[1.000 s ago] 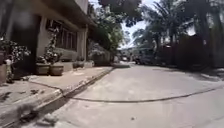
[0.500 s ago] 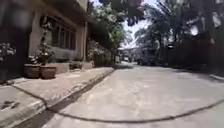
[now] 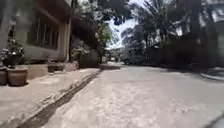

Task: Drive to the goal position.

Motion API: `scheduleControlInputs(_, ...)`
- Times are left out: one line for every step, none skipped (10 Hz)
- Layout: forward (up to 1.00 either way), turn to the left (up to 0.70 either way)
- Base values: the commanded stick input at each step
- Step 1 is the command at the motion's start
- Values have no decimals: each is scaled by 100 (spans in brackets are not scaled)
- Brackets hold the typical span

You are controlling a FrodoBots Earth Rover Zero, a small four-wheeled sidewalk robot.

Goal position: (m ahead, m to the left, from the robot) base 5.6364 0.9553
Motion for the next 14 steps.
scheduleControlInputs(100,0)
scheduleControlInputs(100,0)
scheduleControlInputs(100,0)
scheduleControlInputs(100,0)
scheduleControlInputs(100,0)
scheduleControlInputs(100,0)
scheduleControlInputs(100,0)
scheduleControlInputs(100,0)
scheduleControlInputs(100,0)
scheduleControlInputs(100,0)
scheduleControlInputs(100,0)
scheduleControlInputs(100,0)
scheduleControlInputs(100,0)
scheduleControlInputs(100,0)
